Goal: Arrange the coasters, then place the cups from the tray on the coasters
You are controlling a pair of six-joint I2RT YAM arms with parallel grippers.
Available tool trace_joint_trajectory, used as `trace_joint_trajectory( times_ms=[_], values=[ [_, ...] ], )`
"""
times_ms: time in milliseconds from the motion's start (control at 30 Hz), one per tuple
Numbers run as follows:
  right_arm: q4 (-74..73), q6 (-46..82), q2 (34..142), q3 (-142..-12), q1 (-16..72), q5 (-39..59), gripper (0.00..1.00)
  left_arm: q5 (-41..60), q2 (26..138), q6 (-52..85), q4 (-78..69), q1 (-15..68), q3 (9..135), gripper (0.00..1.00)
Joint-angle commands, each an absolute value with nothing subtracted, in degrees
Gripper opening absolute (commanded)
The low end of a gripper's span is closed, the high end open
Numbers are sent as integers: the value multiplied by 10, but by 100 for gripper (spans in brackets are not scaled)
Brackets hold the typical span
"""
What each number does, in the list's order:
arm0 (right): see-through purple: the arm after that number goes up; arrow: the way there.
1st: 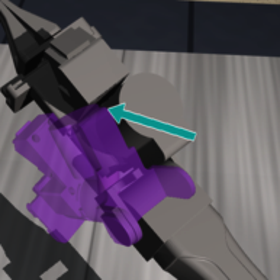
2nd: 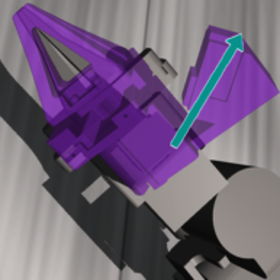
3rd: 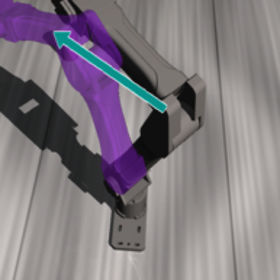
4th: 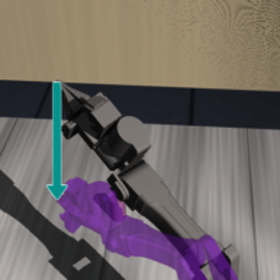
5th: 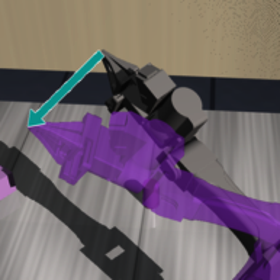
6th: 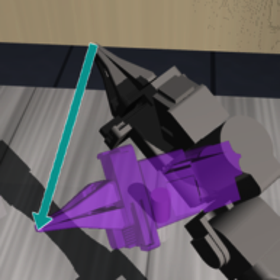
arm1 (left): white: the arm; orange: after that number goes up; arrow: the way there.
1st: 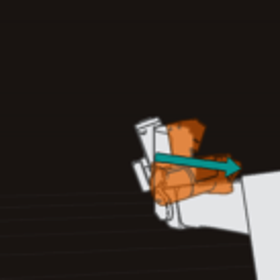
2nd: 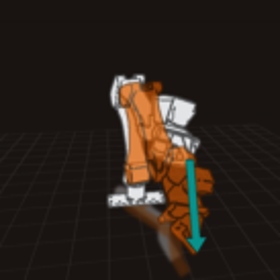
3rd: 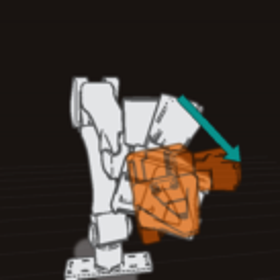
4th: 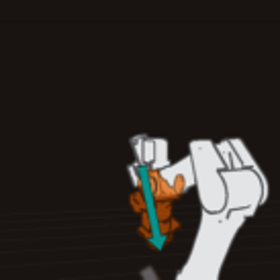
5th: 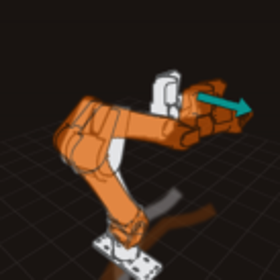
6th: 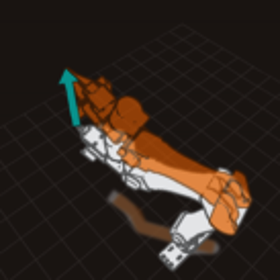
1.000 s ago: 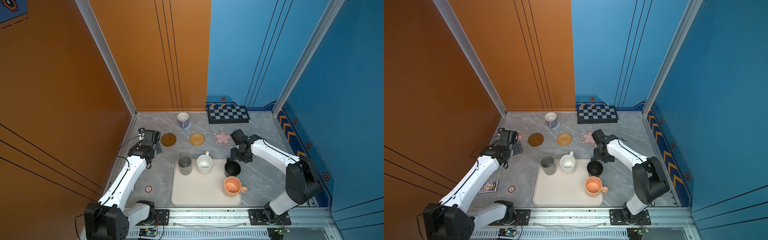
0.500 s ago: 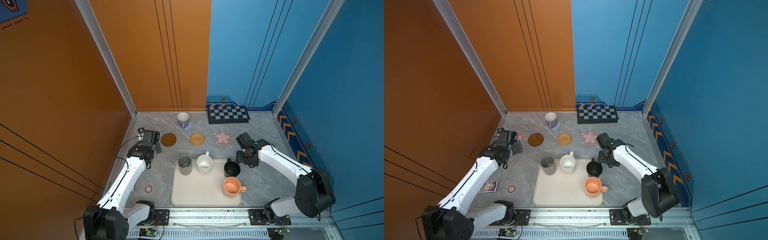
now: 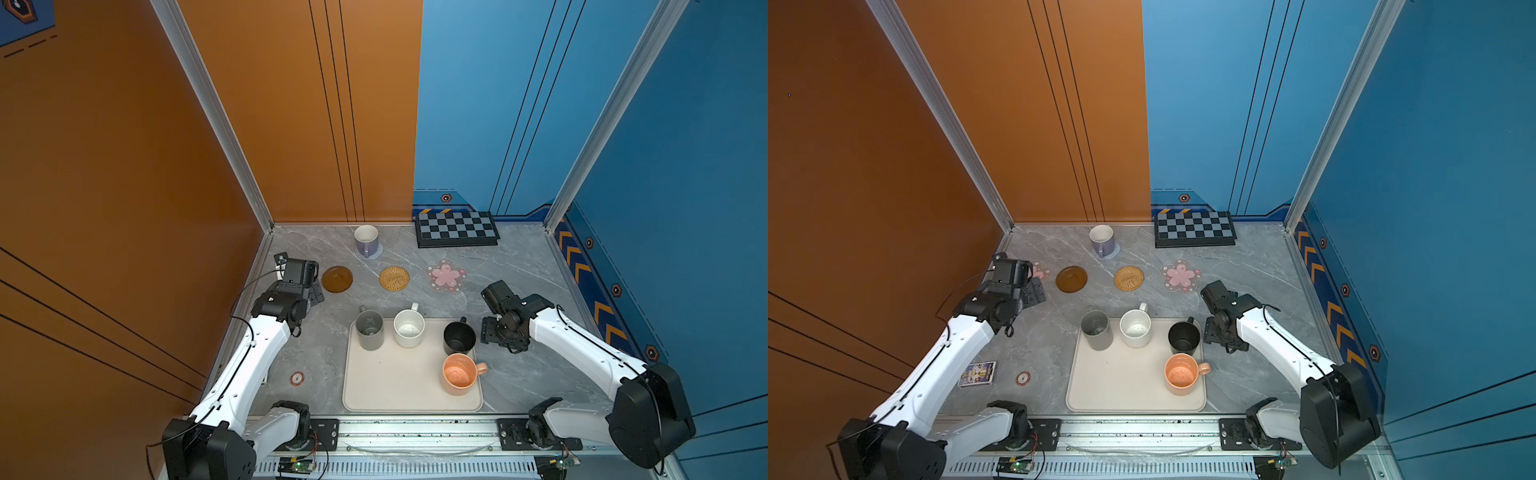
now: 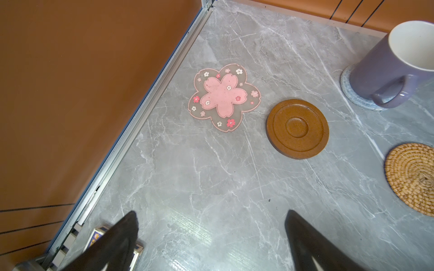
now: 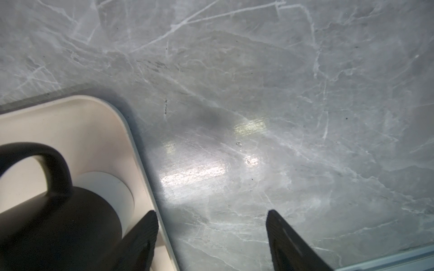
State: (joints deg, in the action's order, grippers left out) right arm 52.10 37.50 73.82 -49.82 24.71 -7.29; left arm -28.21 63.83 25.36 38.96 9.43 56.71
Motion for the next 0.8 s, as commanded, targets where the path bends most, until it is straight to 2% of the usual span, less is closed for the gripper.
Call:
trace_joint_trajectory(
  times_ms=[0, 167, 300, 600, 767],
  values=[
    [536, 367, 728, -526, 253, -66, 75, -279, 637, 258, 396, 103, 581, 98],
    [517, 339, 707, -570, 254, -43, 75, -288, 630, 261, 396, 104, 573, 98],
    [487, 315, 730, -608, 252, -22, 75, -288, 638, 264, 397, 106, 570, 98],
    [474, 228, 889, -729, 306, 33, 75, -295, 638, 259, 397, 107, 557, 98],
    [516, 200, 977, -789, 313, 43, 75, -295, 636, 259, 397, 107, 548, 98]
  ],
)
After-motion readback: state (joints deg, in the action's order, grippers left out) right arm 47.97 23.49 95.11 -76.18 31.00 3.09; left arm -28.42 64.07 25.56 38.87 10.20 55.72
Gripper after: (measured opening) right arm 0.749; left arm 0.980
